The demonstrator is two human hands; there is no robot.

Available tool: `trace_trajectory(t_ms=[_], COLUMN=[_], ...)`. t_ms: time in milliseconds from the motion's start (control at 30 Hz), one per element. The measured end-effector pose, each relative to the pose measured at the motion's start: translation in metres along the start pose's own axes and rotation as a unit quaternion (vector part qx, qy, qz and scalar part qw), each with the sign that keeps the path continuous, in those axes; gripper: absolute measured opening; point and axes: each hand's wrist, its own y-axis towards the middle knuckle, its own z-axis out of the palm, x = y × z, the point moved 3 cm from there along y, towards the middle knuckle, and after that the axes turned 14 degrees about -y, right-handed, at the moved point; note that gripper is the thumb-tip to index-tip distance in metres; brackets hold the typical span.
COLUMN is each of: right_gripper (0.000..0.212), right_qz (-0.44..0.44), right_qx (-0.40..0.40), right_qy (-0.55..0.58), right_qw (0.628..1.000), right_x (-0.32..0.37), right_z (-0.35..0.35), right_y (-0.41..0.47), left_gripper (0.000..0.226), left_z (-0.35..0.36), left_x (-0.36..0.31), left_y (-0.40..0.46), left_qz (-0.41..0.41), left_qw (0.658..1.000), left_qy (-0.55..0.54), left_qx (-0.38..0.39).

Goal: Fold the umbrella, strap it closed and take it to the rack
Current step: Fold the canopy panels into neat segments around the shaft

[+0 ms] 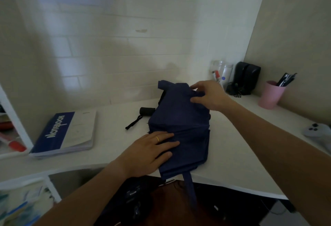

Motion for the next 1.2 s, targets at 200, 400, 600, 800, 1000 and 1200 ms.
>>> trace_trajectory(t_ms=[200,400,600,800,1000,1200], right_gripper=[0.024,0.035,0.018,0.025,0.034,0.028], right_qz=[-0.1,-0.15,-0.167,-0.187,-0.171,-0.214], right_qx=[-0.093,-0.035,-0.08,-0.106,-0.174,-0.121], right_qy=[0.052,-0.026,-0.084,-0.099,-0.142,-0.152], right_qw=[0.989,0.988,0.979,0.972,0.959,0.957], right_x=[0.021,0.033,0.038,0.04,0.022,0.004], right_z=[-0.021,0.016,0.047,0.051,0.038,0.045], right_y=[-0.065,-0.14,-0.163,-0.166,-0.158,-0.169], left_gripper=[0.044,0.037,0.062,0.035,0.031,0.049], left_z=[-0.005,-0.014,-0.029,-0.025,-0.026,-0.031], left_x=[-0.008,-0.018,-0.052,-0.057,-0.06,-0.057], left_y=[-0.002,-0.015,-0.014,-0.006,-0.015,-0.021], left_qz=[0.048,-0.071,-0.223,-0.301,-0.306,-0.353], left_qw=[0.997,0.971,0.77,0.768,0.74,0.822], left_qy=[0.004,-0.073,-0.514,-0.495,-0.537,-0.419], left_qx=[-0.06,-0.215,-0.304,-0.274,-0.265,-0.157])
